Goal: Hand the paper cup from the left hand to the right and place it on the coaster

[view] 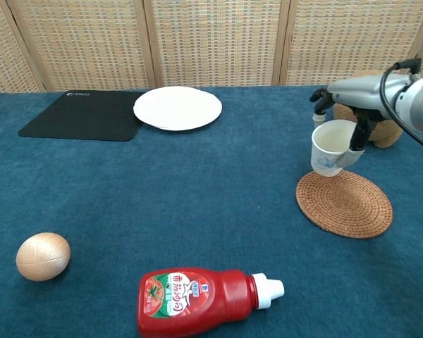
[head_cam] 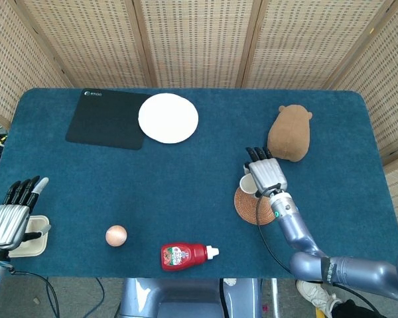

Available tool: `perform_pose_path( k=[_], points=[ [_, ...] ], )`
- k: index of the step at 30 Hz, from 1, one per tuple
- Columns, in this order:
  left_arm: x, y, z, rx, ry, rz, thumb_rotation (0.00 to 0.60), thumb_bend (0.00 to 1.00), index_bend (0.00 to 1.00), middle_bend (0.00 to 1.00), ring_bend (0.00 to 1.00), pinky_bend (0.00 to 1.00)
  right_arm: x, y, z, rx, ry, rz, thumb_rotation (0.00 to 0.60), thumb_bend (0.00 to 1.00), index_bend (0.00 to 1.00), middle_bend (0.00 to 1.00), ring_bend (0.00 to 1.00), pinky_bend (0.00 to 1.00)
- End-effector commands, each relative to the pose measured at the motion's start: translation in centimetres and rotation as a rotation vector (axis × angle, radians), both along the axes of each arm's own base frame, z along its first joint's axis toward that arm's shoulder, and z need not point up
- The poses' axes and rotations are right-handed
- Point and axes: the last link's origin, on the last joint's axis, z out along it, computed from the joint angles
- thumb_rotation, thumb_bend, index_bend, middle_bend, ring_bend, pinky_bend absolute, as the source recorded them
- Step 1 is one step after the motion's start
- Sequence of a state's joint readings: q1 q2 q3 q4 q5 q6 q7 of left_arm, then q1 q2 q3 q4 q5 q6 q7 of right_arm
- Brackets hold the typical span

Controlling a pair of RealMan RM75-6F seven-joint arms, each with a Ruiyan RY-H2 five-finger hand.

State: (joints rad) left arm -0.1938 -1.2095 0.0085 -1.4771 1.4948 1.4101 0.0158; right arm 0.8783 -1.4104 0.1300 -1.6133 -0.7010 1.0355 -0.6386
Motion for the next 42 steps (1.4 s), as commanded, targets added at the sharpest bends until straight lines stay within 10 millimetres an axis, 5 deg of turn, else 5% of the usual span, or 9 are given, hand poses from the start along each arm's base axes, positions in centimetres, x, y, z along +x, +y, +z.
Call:
perform_pose_path(
  k=[1,13,28,36,42],
  points=[
    [0.1,-0.1,0.1,0.0,-0.001,-0.003,0.6,0.18,0.0,0.0,0.0,0.0,-1.7,0.6,0.4,0.013,-0.012,-0.047,0.6,0.01,0.44,0.05,0.0,0.0],
    [0.6,-0.6,0.2,-0.016,-0.015,-0.025,0.6,0.18,0.0,0.0,0.0,0.0,-2.2,2.4,1.3,0.02,-0.058,-0.029,0.6,0.01,0.45,0.05,0.0,0.0],
    [0.6,-0.6,0.3,-0.013,-0.019,-0.03,0.6,0.18,0.0,0.0,0.0,0.0,-2.6,3.4,0.1,0.052,-0.055,-0.045,0.6,0.01,0.42,0.02,0.0,0.0],
    [0.5,-0.6,0.2,-0.017,-0.015,-0.024,0.6,0.18,0.0,0.0,0.0,0.0,-3.0,3.3,-0.1,0.048,-0.029,-0.041,0.6,0.02,0.12,0.0,0.0,0.0],
    [0.5,-0.6,0.2,-0.013,-0.015,-0.025,0.6,0.18,0.0,0.0,0.0,0.0,-3.9,3.5,0.6,0.008,0.006,-0.06,0.6,0.02,0.02,0.0,0.0,0.0]
  ],
)
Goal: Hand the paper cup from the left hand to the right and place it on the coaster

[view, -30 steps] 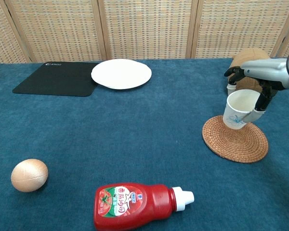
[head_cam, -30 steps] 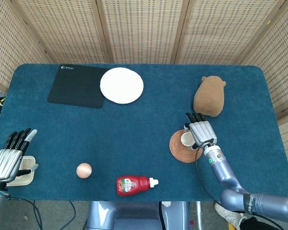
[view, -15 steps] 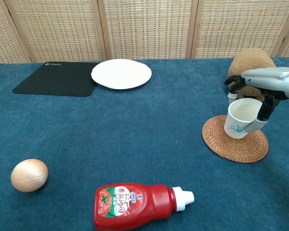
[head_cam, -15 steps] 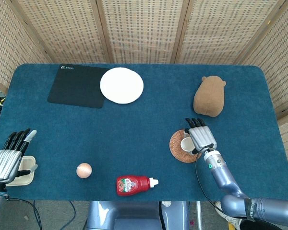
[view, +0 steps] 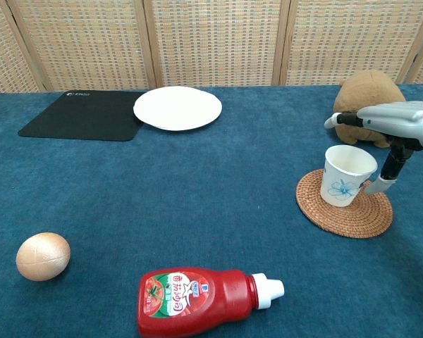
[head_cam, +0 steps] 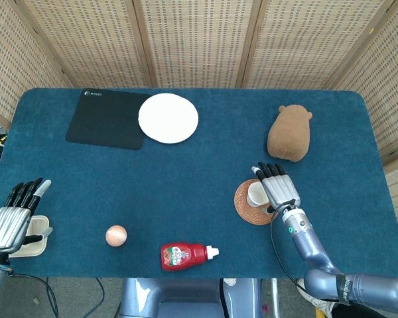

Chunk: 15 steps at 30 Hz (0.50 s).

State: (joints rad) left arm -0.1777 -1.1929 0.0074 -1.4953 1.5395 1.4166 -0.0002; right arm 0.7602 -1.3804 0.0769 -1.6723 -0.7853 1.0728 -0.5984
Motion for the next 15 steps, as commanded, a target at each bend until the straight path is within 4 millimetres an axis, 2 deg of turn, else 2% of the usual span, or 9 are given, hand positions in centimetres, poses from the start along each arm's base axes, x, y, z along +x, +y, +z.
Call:
perform_pose_path(
  k=[1,7,15],
  points=[
    [0.0,0.0,0.1,0.003,-0.001,0.0,0.6,0.18,0.0,0.0,0.0,0.0,-0.7,0.2,0.6,-0.025,0.022,-0.008,0.6,0.02,0.02,0.0,0.0,0.0],
    [0.0,-0.1,0.3,0.015,-0.002,0.001,0.6,0.18,0.0,0.0,0.0,0.0,-3.3,1.2,2.8,-0.109,0.047,-0.034,0.6,0.02,0.0,0.0,0.0,0.0],
    [0.0,-0.4,0.6,0.046,0.017,0.011,0.6,0.18,0.0,0.0,0.0,0.0,-9.0,5.7,6.5,-0.269,0.035,-0.066,0.6,0.02,0.0,0.0,0.0,0.0]
  ],
)
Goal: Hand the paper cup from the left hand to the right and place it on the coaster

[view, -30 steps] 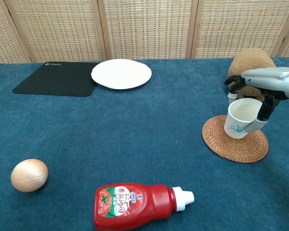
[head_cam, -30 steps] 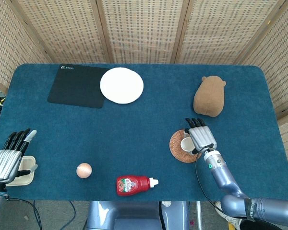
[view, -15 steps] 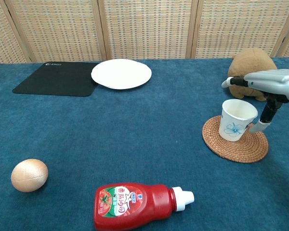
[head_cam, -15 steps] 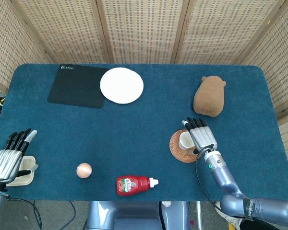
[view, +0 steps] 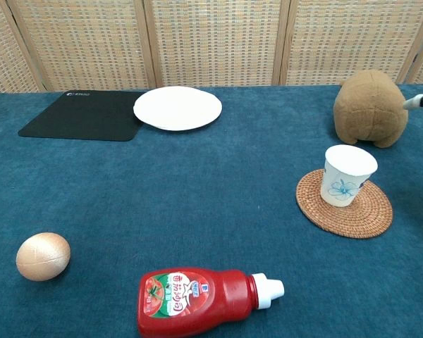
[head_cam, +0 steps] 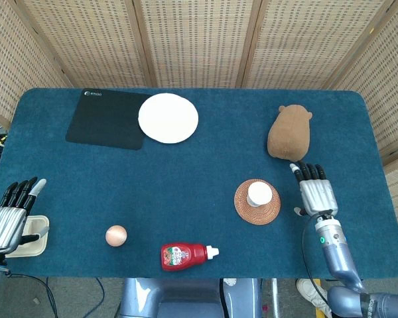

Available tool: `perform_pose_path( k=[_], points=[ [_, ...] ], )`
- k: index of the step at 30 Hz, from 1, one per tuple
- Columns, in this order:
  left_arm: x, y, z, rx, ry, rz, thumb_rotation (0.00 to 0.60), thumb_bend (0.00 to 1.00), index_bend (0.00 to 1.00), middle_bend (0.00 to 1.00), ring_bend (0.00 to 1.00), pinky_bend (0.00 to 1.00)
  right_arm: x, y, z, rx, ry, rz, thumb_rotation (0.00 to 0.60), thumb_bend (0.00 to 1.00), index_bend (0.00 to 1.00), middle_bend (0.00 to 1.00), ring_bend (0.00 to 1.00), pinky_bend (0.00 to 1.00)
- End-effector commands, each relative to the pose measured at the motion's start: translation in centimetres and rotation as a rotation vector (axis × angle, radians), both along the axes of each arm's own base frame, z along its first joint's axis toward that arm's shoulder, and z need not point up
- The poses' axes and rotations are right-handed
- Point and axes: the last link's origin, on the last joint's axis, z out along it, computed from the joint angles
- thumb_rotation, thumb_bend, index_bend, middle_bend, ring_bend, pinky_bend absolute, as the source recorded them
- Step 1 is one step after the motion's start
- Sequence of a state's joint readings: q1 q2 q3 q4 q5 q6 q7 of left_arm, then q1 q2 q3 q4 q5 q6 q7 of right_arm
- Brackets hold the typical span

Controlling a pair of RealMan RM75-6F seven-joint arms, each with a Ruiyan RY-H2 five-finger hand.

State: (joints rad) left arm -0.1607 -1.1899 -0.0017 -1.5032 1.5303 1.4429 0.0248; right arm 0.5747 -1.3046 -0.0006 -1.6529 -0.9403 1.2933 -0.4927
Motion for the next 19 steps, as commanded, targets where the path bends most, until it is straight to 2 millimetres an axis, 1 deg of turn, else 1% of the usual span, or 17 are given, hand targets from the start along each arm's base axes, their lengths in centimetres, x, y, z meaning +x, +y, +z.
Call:
perform_pose_path(
  k=[1,7,11,16,19],
  points=[
    [0.1,-0.2,0.2,0.014,0.003,0.006,0.6,0.18,0.0,0.0,0.0,0.0,-3.0,2.7,1.7,-0.07,-0.016,0.002,0.6,0.02,0.0,0.0,0.0,0.0],
    [0.5,-0.8,0.5,0.03,0.025,0.018,0.6,0.18,0.0,0.0,0.0,0.0,-5.0,6.1,3.3,-0.142,-0.073,0.044,0.6,0.02,0.0,0.0,0.0,0.0],
    [0.9,-1.3,0.5,0.041,0.025,0.034,0.6,0.18,0.0,0.0,0.0,0.0,-5.7,8.1,4.5,-0.185,-0.099,0.073,0.6,0.02,0.0,0.0,0.0,0.0],
    [0.8,-1.8,0.4,0.048,0.021,0.056,0.6,0.18,0.0,0.0,0.0,0.0,-6.0,9.9,5.3,-0.216,-0.124,0.095,0.6,0.02,0.0,0.0,0.0,0.0],
    [0.8,-1.8,0.4,0.059,0.031,0.045,0.6,0.18,0.0,0.0,0.0,0.0,-6.2,10.2,5.3,-0.206,-0.13,0.1,0.6,0.02,0.0,0.0,0.0,0.0]
  ],
)
